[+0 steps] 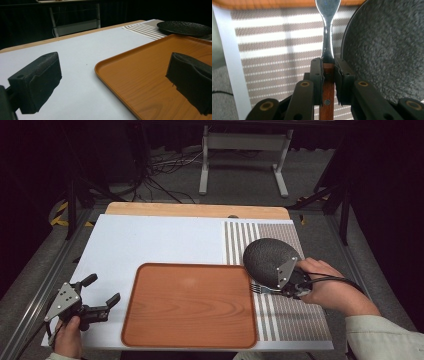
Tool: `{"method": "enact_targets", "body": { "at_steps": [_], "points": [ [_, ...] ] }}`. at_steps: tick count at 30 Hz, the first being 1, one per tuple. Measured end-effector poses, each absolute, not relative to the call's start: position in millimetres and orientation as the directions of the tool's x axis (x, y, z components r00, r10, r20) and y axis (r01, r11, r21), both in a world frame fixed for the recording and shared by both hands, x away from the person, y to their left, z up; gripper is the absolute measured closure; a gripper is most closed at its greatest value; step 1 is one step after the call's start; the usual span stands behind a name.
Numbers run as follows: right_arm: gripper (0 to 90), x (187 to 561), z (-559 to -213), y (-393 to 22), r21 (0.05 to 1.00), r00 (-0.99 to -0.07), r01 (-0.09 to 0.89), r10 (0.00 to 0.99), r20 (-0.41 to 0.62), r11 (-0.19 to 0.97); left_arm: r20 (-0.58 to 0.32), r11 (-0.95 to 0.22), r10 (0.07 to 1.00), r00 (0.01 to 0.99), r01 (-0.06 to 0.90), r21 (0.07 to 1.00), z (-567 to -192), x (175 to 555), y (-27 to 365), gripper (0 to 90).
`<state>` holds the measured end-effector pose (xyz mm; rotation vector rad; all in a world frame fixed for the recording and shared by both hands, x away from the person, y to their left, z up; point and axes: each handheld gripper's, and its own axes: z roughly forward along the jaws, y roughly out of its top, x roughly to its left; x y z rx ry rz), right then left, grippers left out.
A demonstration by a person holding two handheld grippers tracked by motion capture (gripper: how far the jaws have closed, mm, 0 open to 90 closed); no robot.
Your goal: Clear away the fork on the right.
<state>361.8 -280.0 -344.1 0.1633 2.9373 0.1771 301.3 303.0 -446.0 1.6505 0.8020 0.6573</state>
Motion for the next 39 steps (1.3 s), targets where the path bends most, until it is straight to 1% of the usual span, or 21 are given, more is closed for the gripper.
{"method": "enact_targets", "body": {
  "at_steps": [4,6,8,13,17,21,22,23,27,31,32,34,39],
  "points": [
    [78.3,363.4,-338.6,-271.3,0.175,-0.969,0.104,0.139,-0.203,0.979,0.011,-0.14,0.79,0.614,0.163,0.977,-445.9,301.3,303.5,0.6],
    [78.3,362.8,-337.1,-267.5,0.191,-0.966,0.124,0.163,-0.201,0.974,0.011,-0.141,0.789,0.614,0.164,0.976,-445.8,301.3,303.8,0.6],
    [78.3,363.2,-336.3,-265.7,0.199,-0.965,0.123,0.164,-0.203,0.972,0.01,-0.14,0.79,0.613,0.164,0.976,-445.8,301.3,303.9,0.6],
    [78.3,363.7,-334.2,-256.2,0.258,-0.955,0.174,0.227,-0.192,0.95,0.01,-0.139,0.79,0.613,0.163,0.977,-445.6,301.2,303.7,0.6],
    [78.4,365.0,-332.3,-251.0,0.291,-0.949,0.195,0.255,-0.186,0.937,0.01,-0.138,0.791,0.612,0.162,0.977,-445.7,301.3,303.9,0.6],
    [78.4,364.9,-330.4,-244.5,0.337,-0.935,0.249,0.316,-0.159,0.908,0.011,-0.139,0.79,0.613,0.162,0.977,-445.8,301.4,303.9,0.6],
    [78.4,364.9,-330.4,-244.5,0.337,-0.935,0.249,0.316,-0.159,0.908,0.011,-0.139,0.79,0.613,0.162,0.977,-445.8,301.4,303.9,0.6],
    [78.4,365.3,-329.6,-241.7,0.36,-0.929,0.262,0.335,-0.158,0.896,0.011,-0.139,0.791,0.612,0.162,0.977,-445.7,301.3,304.0,0.6],
    [78.4,365.8,-328.0,-233.1,0.402,-0.916,0.308,0.383,-0.121,0.862,0.008,-0.135,0.791,0.611,0.162,0.978,-445.6,301.2,304.0,0.6],
    [78.4,365.9,-327.6,-226.4,0.426,-0.895,0.361,0.436,-0.091,0.83,0.009,-0.136,0.791,0.612,0.161,0.977,-445.3,301.1,304.1,0.6],
    [78.4,365.9,-327.6,-226.4,0.426,-0.895,0.361,0.436,-0.091,0.83,0.009,-0.136,0.791,0.612,0.161,0.977,-445.3,301.1,304.1,0.6],
    [78.4,366.2,-326.9,-222.0,0.444,-0.88,0.396,0.47,-0.065,0.803,0.009,-0.135,0.791,0.612,0.161,0.978,-445.3,301.0,304.3,0.6],
    [78.4,365.9,-326.4,-215.5,0.45,-0.849,0.461,0.528,-0.026,0.764,0.009,-0.137,0.789,0.614,0.161,0.977,-445.2,301.2,304.6,0.6]
  ]
}}
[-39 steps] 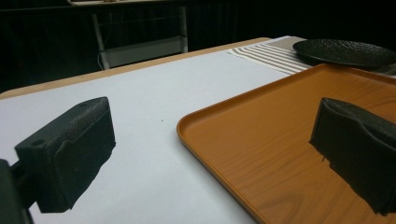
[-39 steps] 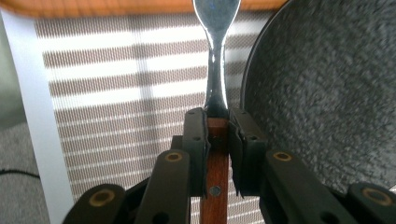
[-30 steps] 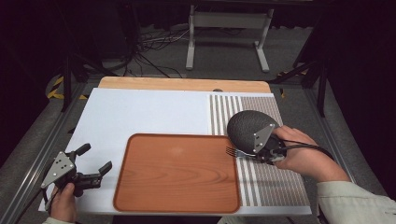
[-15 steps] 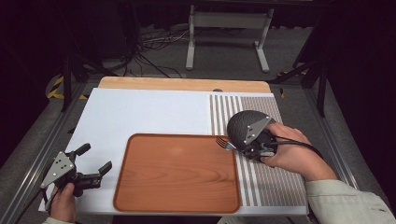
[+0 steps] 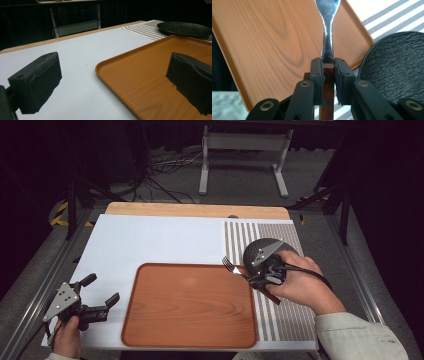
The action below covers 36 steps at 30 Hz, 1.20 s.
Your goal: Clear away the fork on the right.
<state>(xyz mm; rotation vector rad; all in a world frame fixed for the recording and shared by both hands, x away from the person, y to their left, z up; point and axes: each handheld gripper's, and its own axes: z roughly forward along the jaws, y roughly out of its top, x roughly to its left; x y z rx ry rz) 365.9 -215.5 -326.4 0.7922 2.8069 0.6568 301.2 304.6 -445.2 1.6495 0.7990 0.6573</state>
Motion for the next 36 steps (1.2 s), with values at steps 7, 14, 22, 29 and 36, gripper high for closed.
{"method": "enact_targets", "body": {
  "at_steps": [7,14,22,29,36],
  "points": [
    [78.4,364.5,-327.2,-206.0,0.455,-0.798,0.555,0.6,0.055,0.696,0.01,-0.137,0.79,0.613,0.16,0.978,-445.1,301.1,304.4,0.6],
    [78.5,363.5,-329.5,-196.5,0.449,-0.756,0.61,0.649,0.084,0.653,0.011,-0.136,0.791,0.612,0.158,0.978,-445.0,301.3,305.0,0.6],
    [78.4,362.1,-334.3,-186.2,0.408,-0.698,0.685,0.704,0.131,0.604,0.016,-0.142,0.789,0.614,0.156,0.978,-444.5,301.0,305.5,0.6],
    [78.4,362.8,-343.3,-179.8,0.381,-0.625,0.751,0.768,0.144,0.539,0.014,-0.135,0.792,0.61,0.153,0.979,-444.7,301.1,305.5,0.6],
    [78.4,365.6,-355.3,-173.3,0.354,-0.569,0.798,0.804,0.173,0.488,0.014,-0.135,0.792,0.61,0.153,0.979,-444.7,301.1,305.4,0.6]
  ]
}}
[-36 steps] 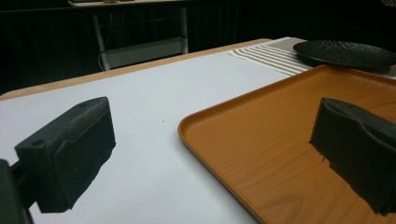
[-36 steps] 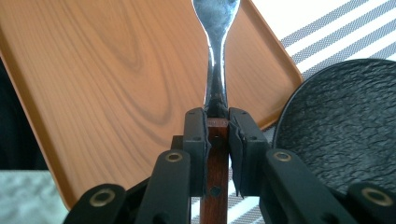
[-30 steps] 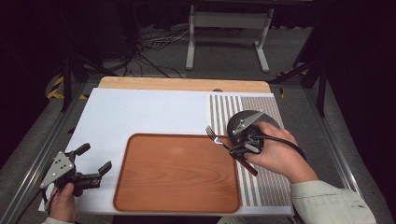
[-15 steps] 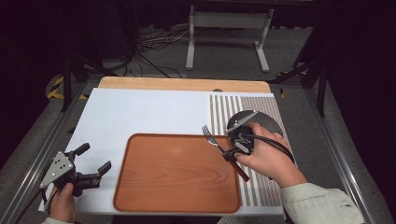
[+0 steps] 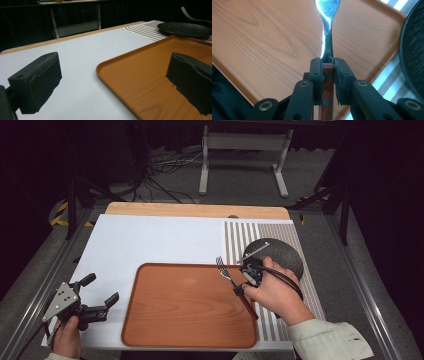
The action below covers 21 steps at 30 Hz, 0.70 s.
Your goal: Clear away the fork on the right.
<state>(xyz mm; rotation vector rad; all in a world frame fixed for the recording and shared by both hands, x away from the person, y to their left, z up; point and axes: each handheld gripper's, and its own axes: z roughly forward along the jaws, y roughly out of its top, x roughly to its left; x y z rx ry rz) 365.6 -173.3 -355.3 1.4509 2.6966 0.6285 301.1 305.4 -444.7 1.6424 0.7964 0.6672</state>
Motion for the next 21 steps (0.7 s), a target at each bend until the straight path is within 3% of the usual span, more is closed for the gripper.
{"method": "enact_targets", "body": {
  "at_steps": [21],
  "points": [
    [78.3,371.8,-384.9,-156.9,0.255,-0.459,0.878,0.865,0.202,0.406,0.012,-0.133,0.792,0.61,0.155,0.979,-444.8,301.2,305.8,0.6]
  ]
}}
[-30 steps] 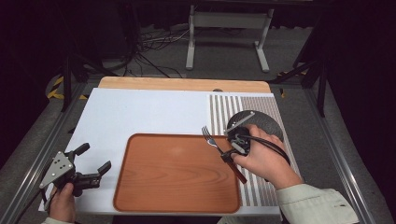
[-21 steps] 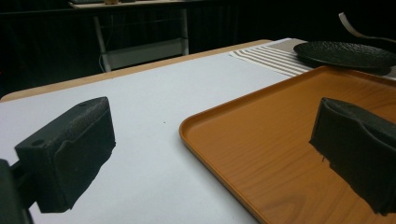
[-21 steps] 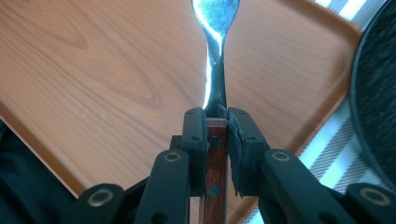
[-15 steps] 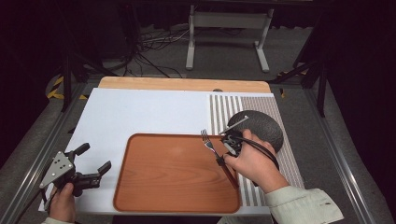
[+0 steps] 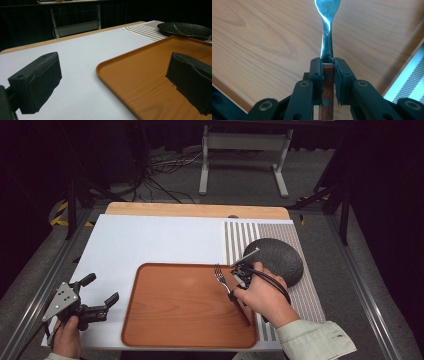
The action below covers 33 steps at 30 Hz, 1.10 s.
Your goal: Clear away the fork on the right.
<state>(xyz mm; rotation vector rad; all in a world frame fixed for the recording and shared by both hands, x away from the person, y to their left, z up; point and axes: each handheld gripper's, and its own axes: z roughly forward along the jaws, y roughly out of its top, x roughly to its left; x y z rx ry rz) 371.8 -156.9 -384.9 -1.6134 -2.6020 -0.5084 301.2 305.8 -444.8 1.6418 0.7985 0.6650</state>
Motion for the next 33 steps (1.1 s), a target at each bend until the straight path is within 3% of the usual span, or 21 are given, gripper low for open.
{"method": "enact_targets", "body": {
  "at_steps": [33],
  "points": [
    [78.0,371.3,-413.4,-149.4,0.122,-0.383,0.923,0.906,0.179,0.366,0.013,-0.135,0.792,0.61,0.155,0.979,-444.3,301.3,306.4,0.6]
  ]
}}
